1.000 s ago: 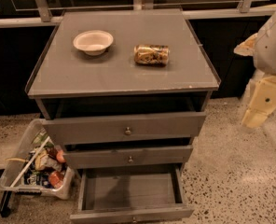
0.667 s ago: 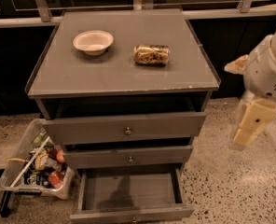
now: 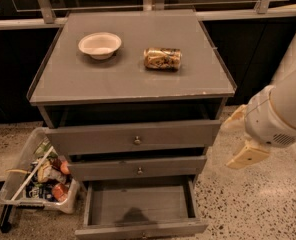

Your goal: Close bottom drawer

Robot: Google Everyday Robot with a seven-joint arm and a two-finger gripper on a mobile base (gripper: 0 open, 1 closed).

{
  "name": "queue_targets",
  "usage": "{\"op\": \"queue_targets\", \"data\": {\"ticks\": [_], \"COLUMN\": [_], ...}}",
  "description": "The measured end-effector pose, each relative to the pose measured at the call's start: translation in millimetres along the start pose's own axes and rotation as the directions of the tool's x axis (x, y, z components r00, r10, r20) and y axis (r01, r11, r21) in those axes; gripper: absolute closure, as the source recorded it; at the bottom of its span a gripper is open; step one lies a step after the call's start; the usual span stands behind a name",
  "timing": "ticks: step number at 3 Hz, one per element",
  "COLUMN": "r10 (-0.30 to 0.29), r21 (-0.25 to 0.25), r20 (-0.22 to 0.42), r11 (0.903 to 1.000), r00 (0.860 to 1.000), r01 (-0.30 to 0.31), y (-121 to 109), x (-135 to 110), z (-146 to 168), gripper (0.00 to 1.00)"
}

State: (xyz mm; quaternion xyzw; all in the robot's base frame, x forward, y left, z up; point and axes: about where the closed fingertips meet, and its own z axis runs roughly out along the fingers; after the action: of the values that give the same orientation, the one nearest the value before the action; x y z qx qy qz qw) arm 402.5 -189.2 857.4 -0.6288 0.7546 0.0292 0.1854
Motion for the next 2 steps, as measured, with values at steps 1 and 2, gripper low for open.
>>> {"op": "queue_targets", "data": {"ticks": [1, 2], "r10": [-0.006, -0.006], "r21": [-0.008, -0.002], "r20": [0.004, 0.006], "r11": [1.0, 1.0], "r00": [1.0, 1.0], "r01": [0.006, 0.006], "y": [4.9, 3.9], "x": [22.2, 23.2], "z": [39.4, 43.0], "gripper": [0.64, 0.87]}}
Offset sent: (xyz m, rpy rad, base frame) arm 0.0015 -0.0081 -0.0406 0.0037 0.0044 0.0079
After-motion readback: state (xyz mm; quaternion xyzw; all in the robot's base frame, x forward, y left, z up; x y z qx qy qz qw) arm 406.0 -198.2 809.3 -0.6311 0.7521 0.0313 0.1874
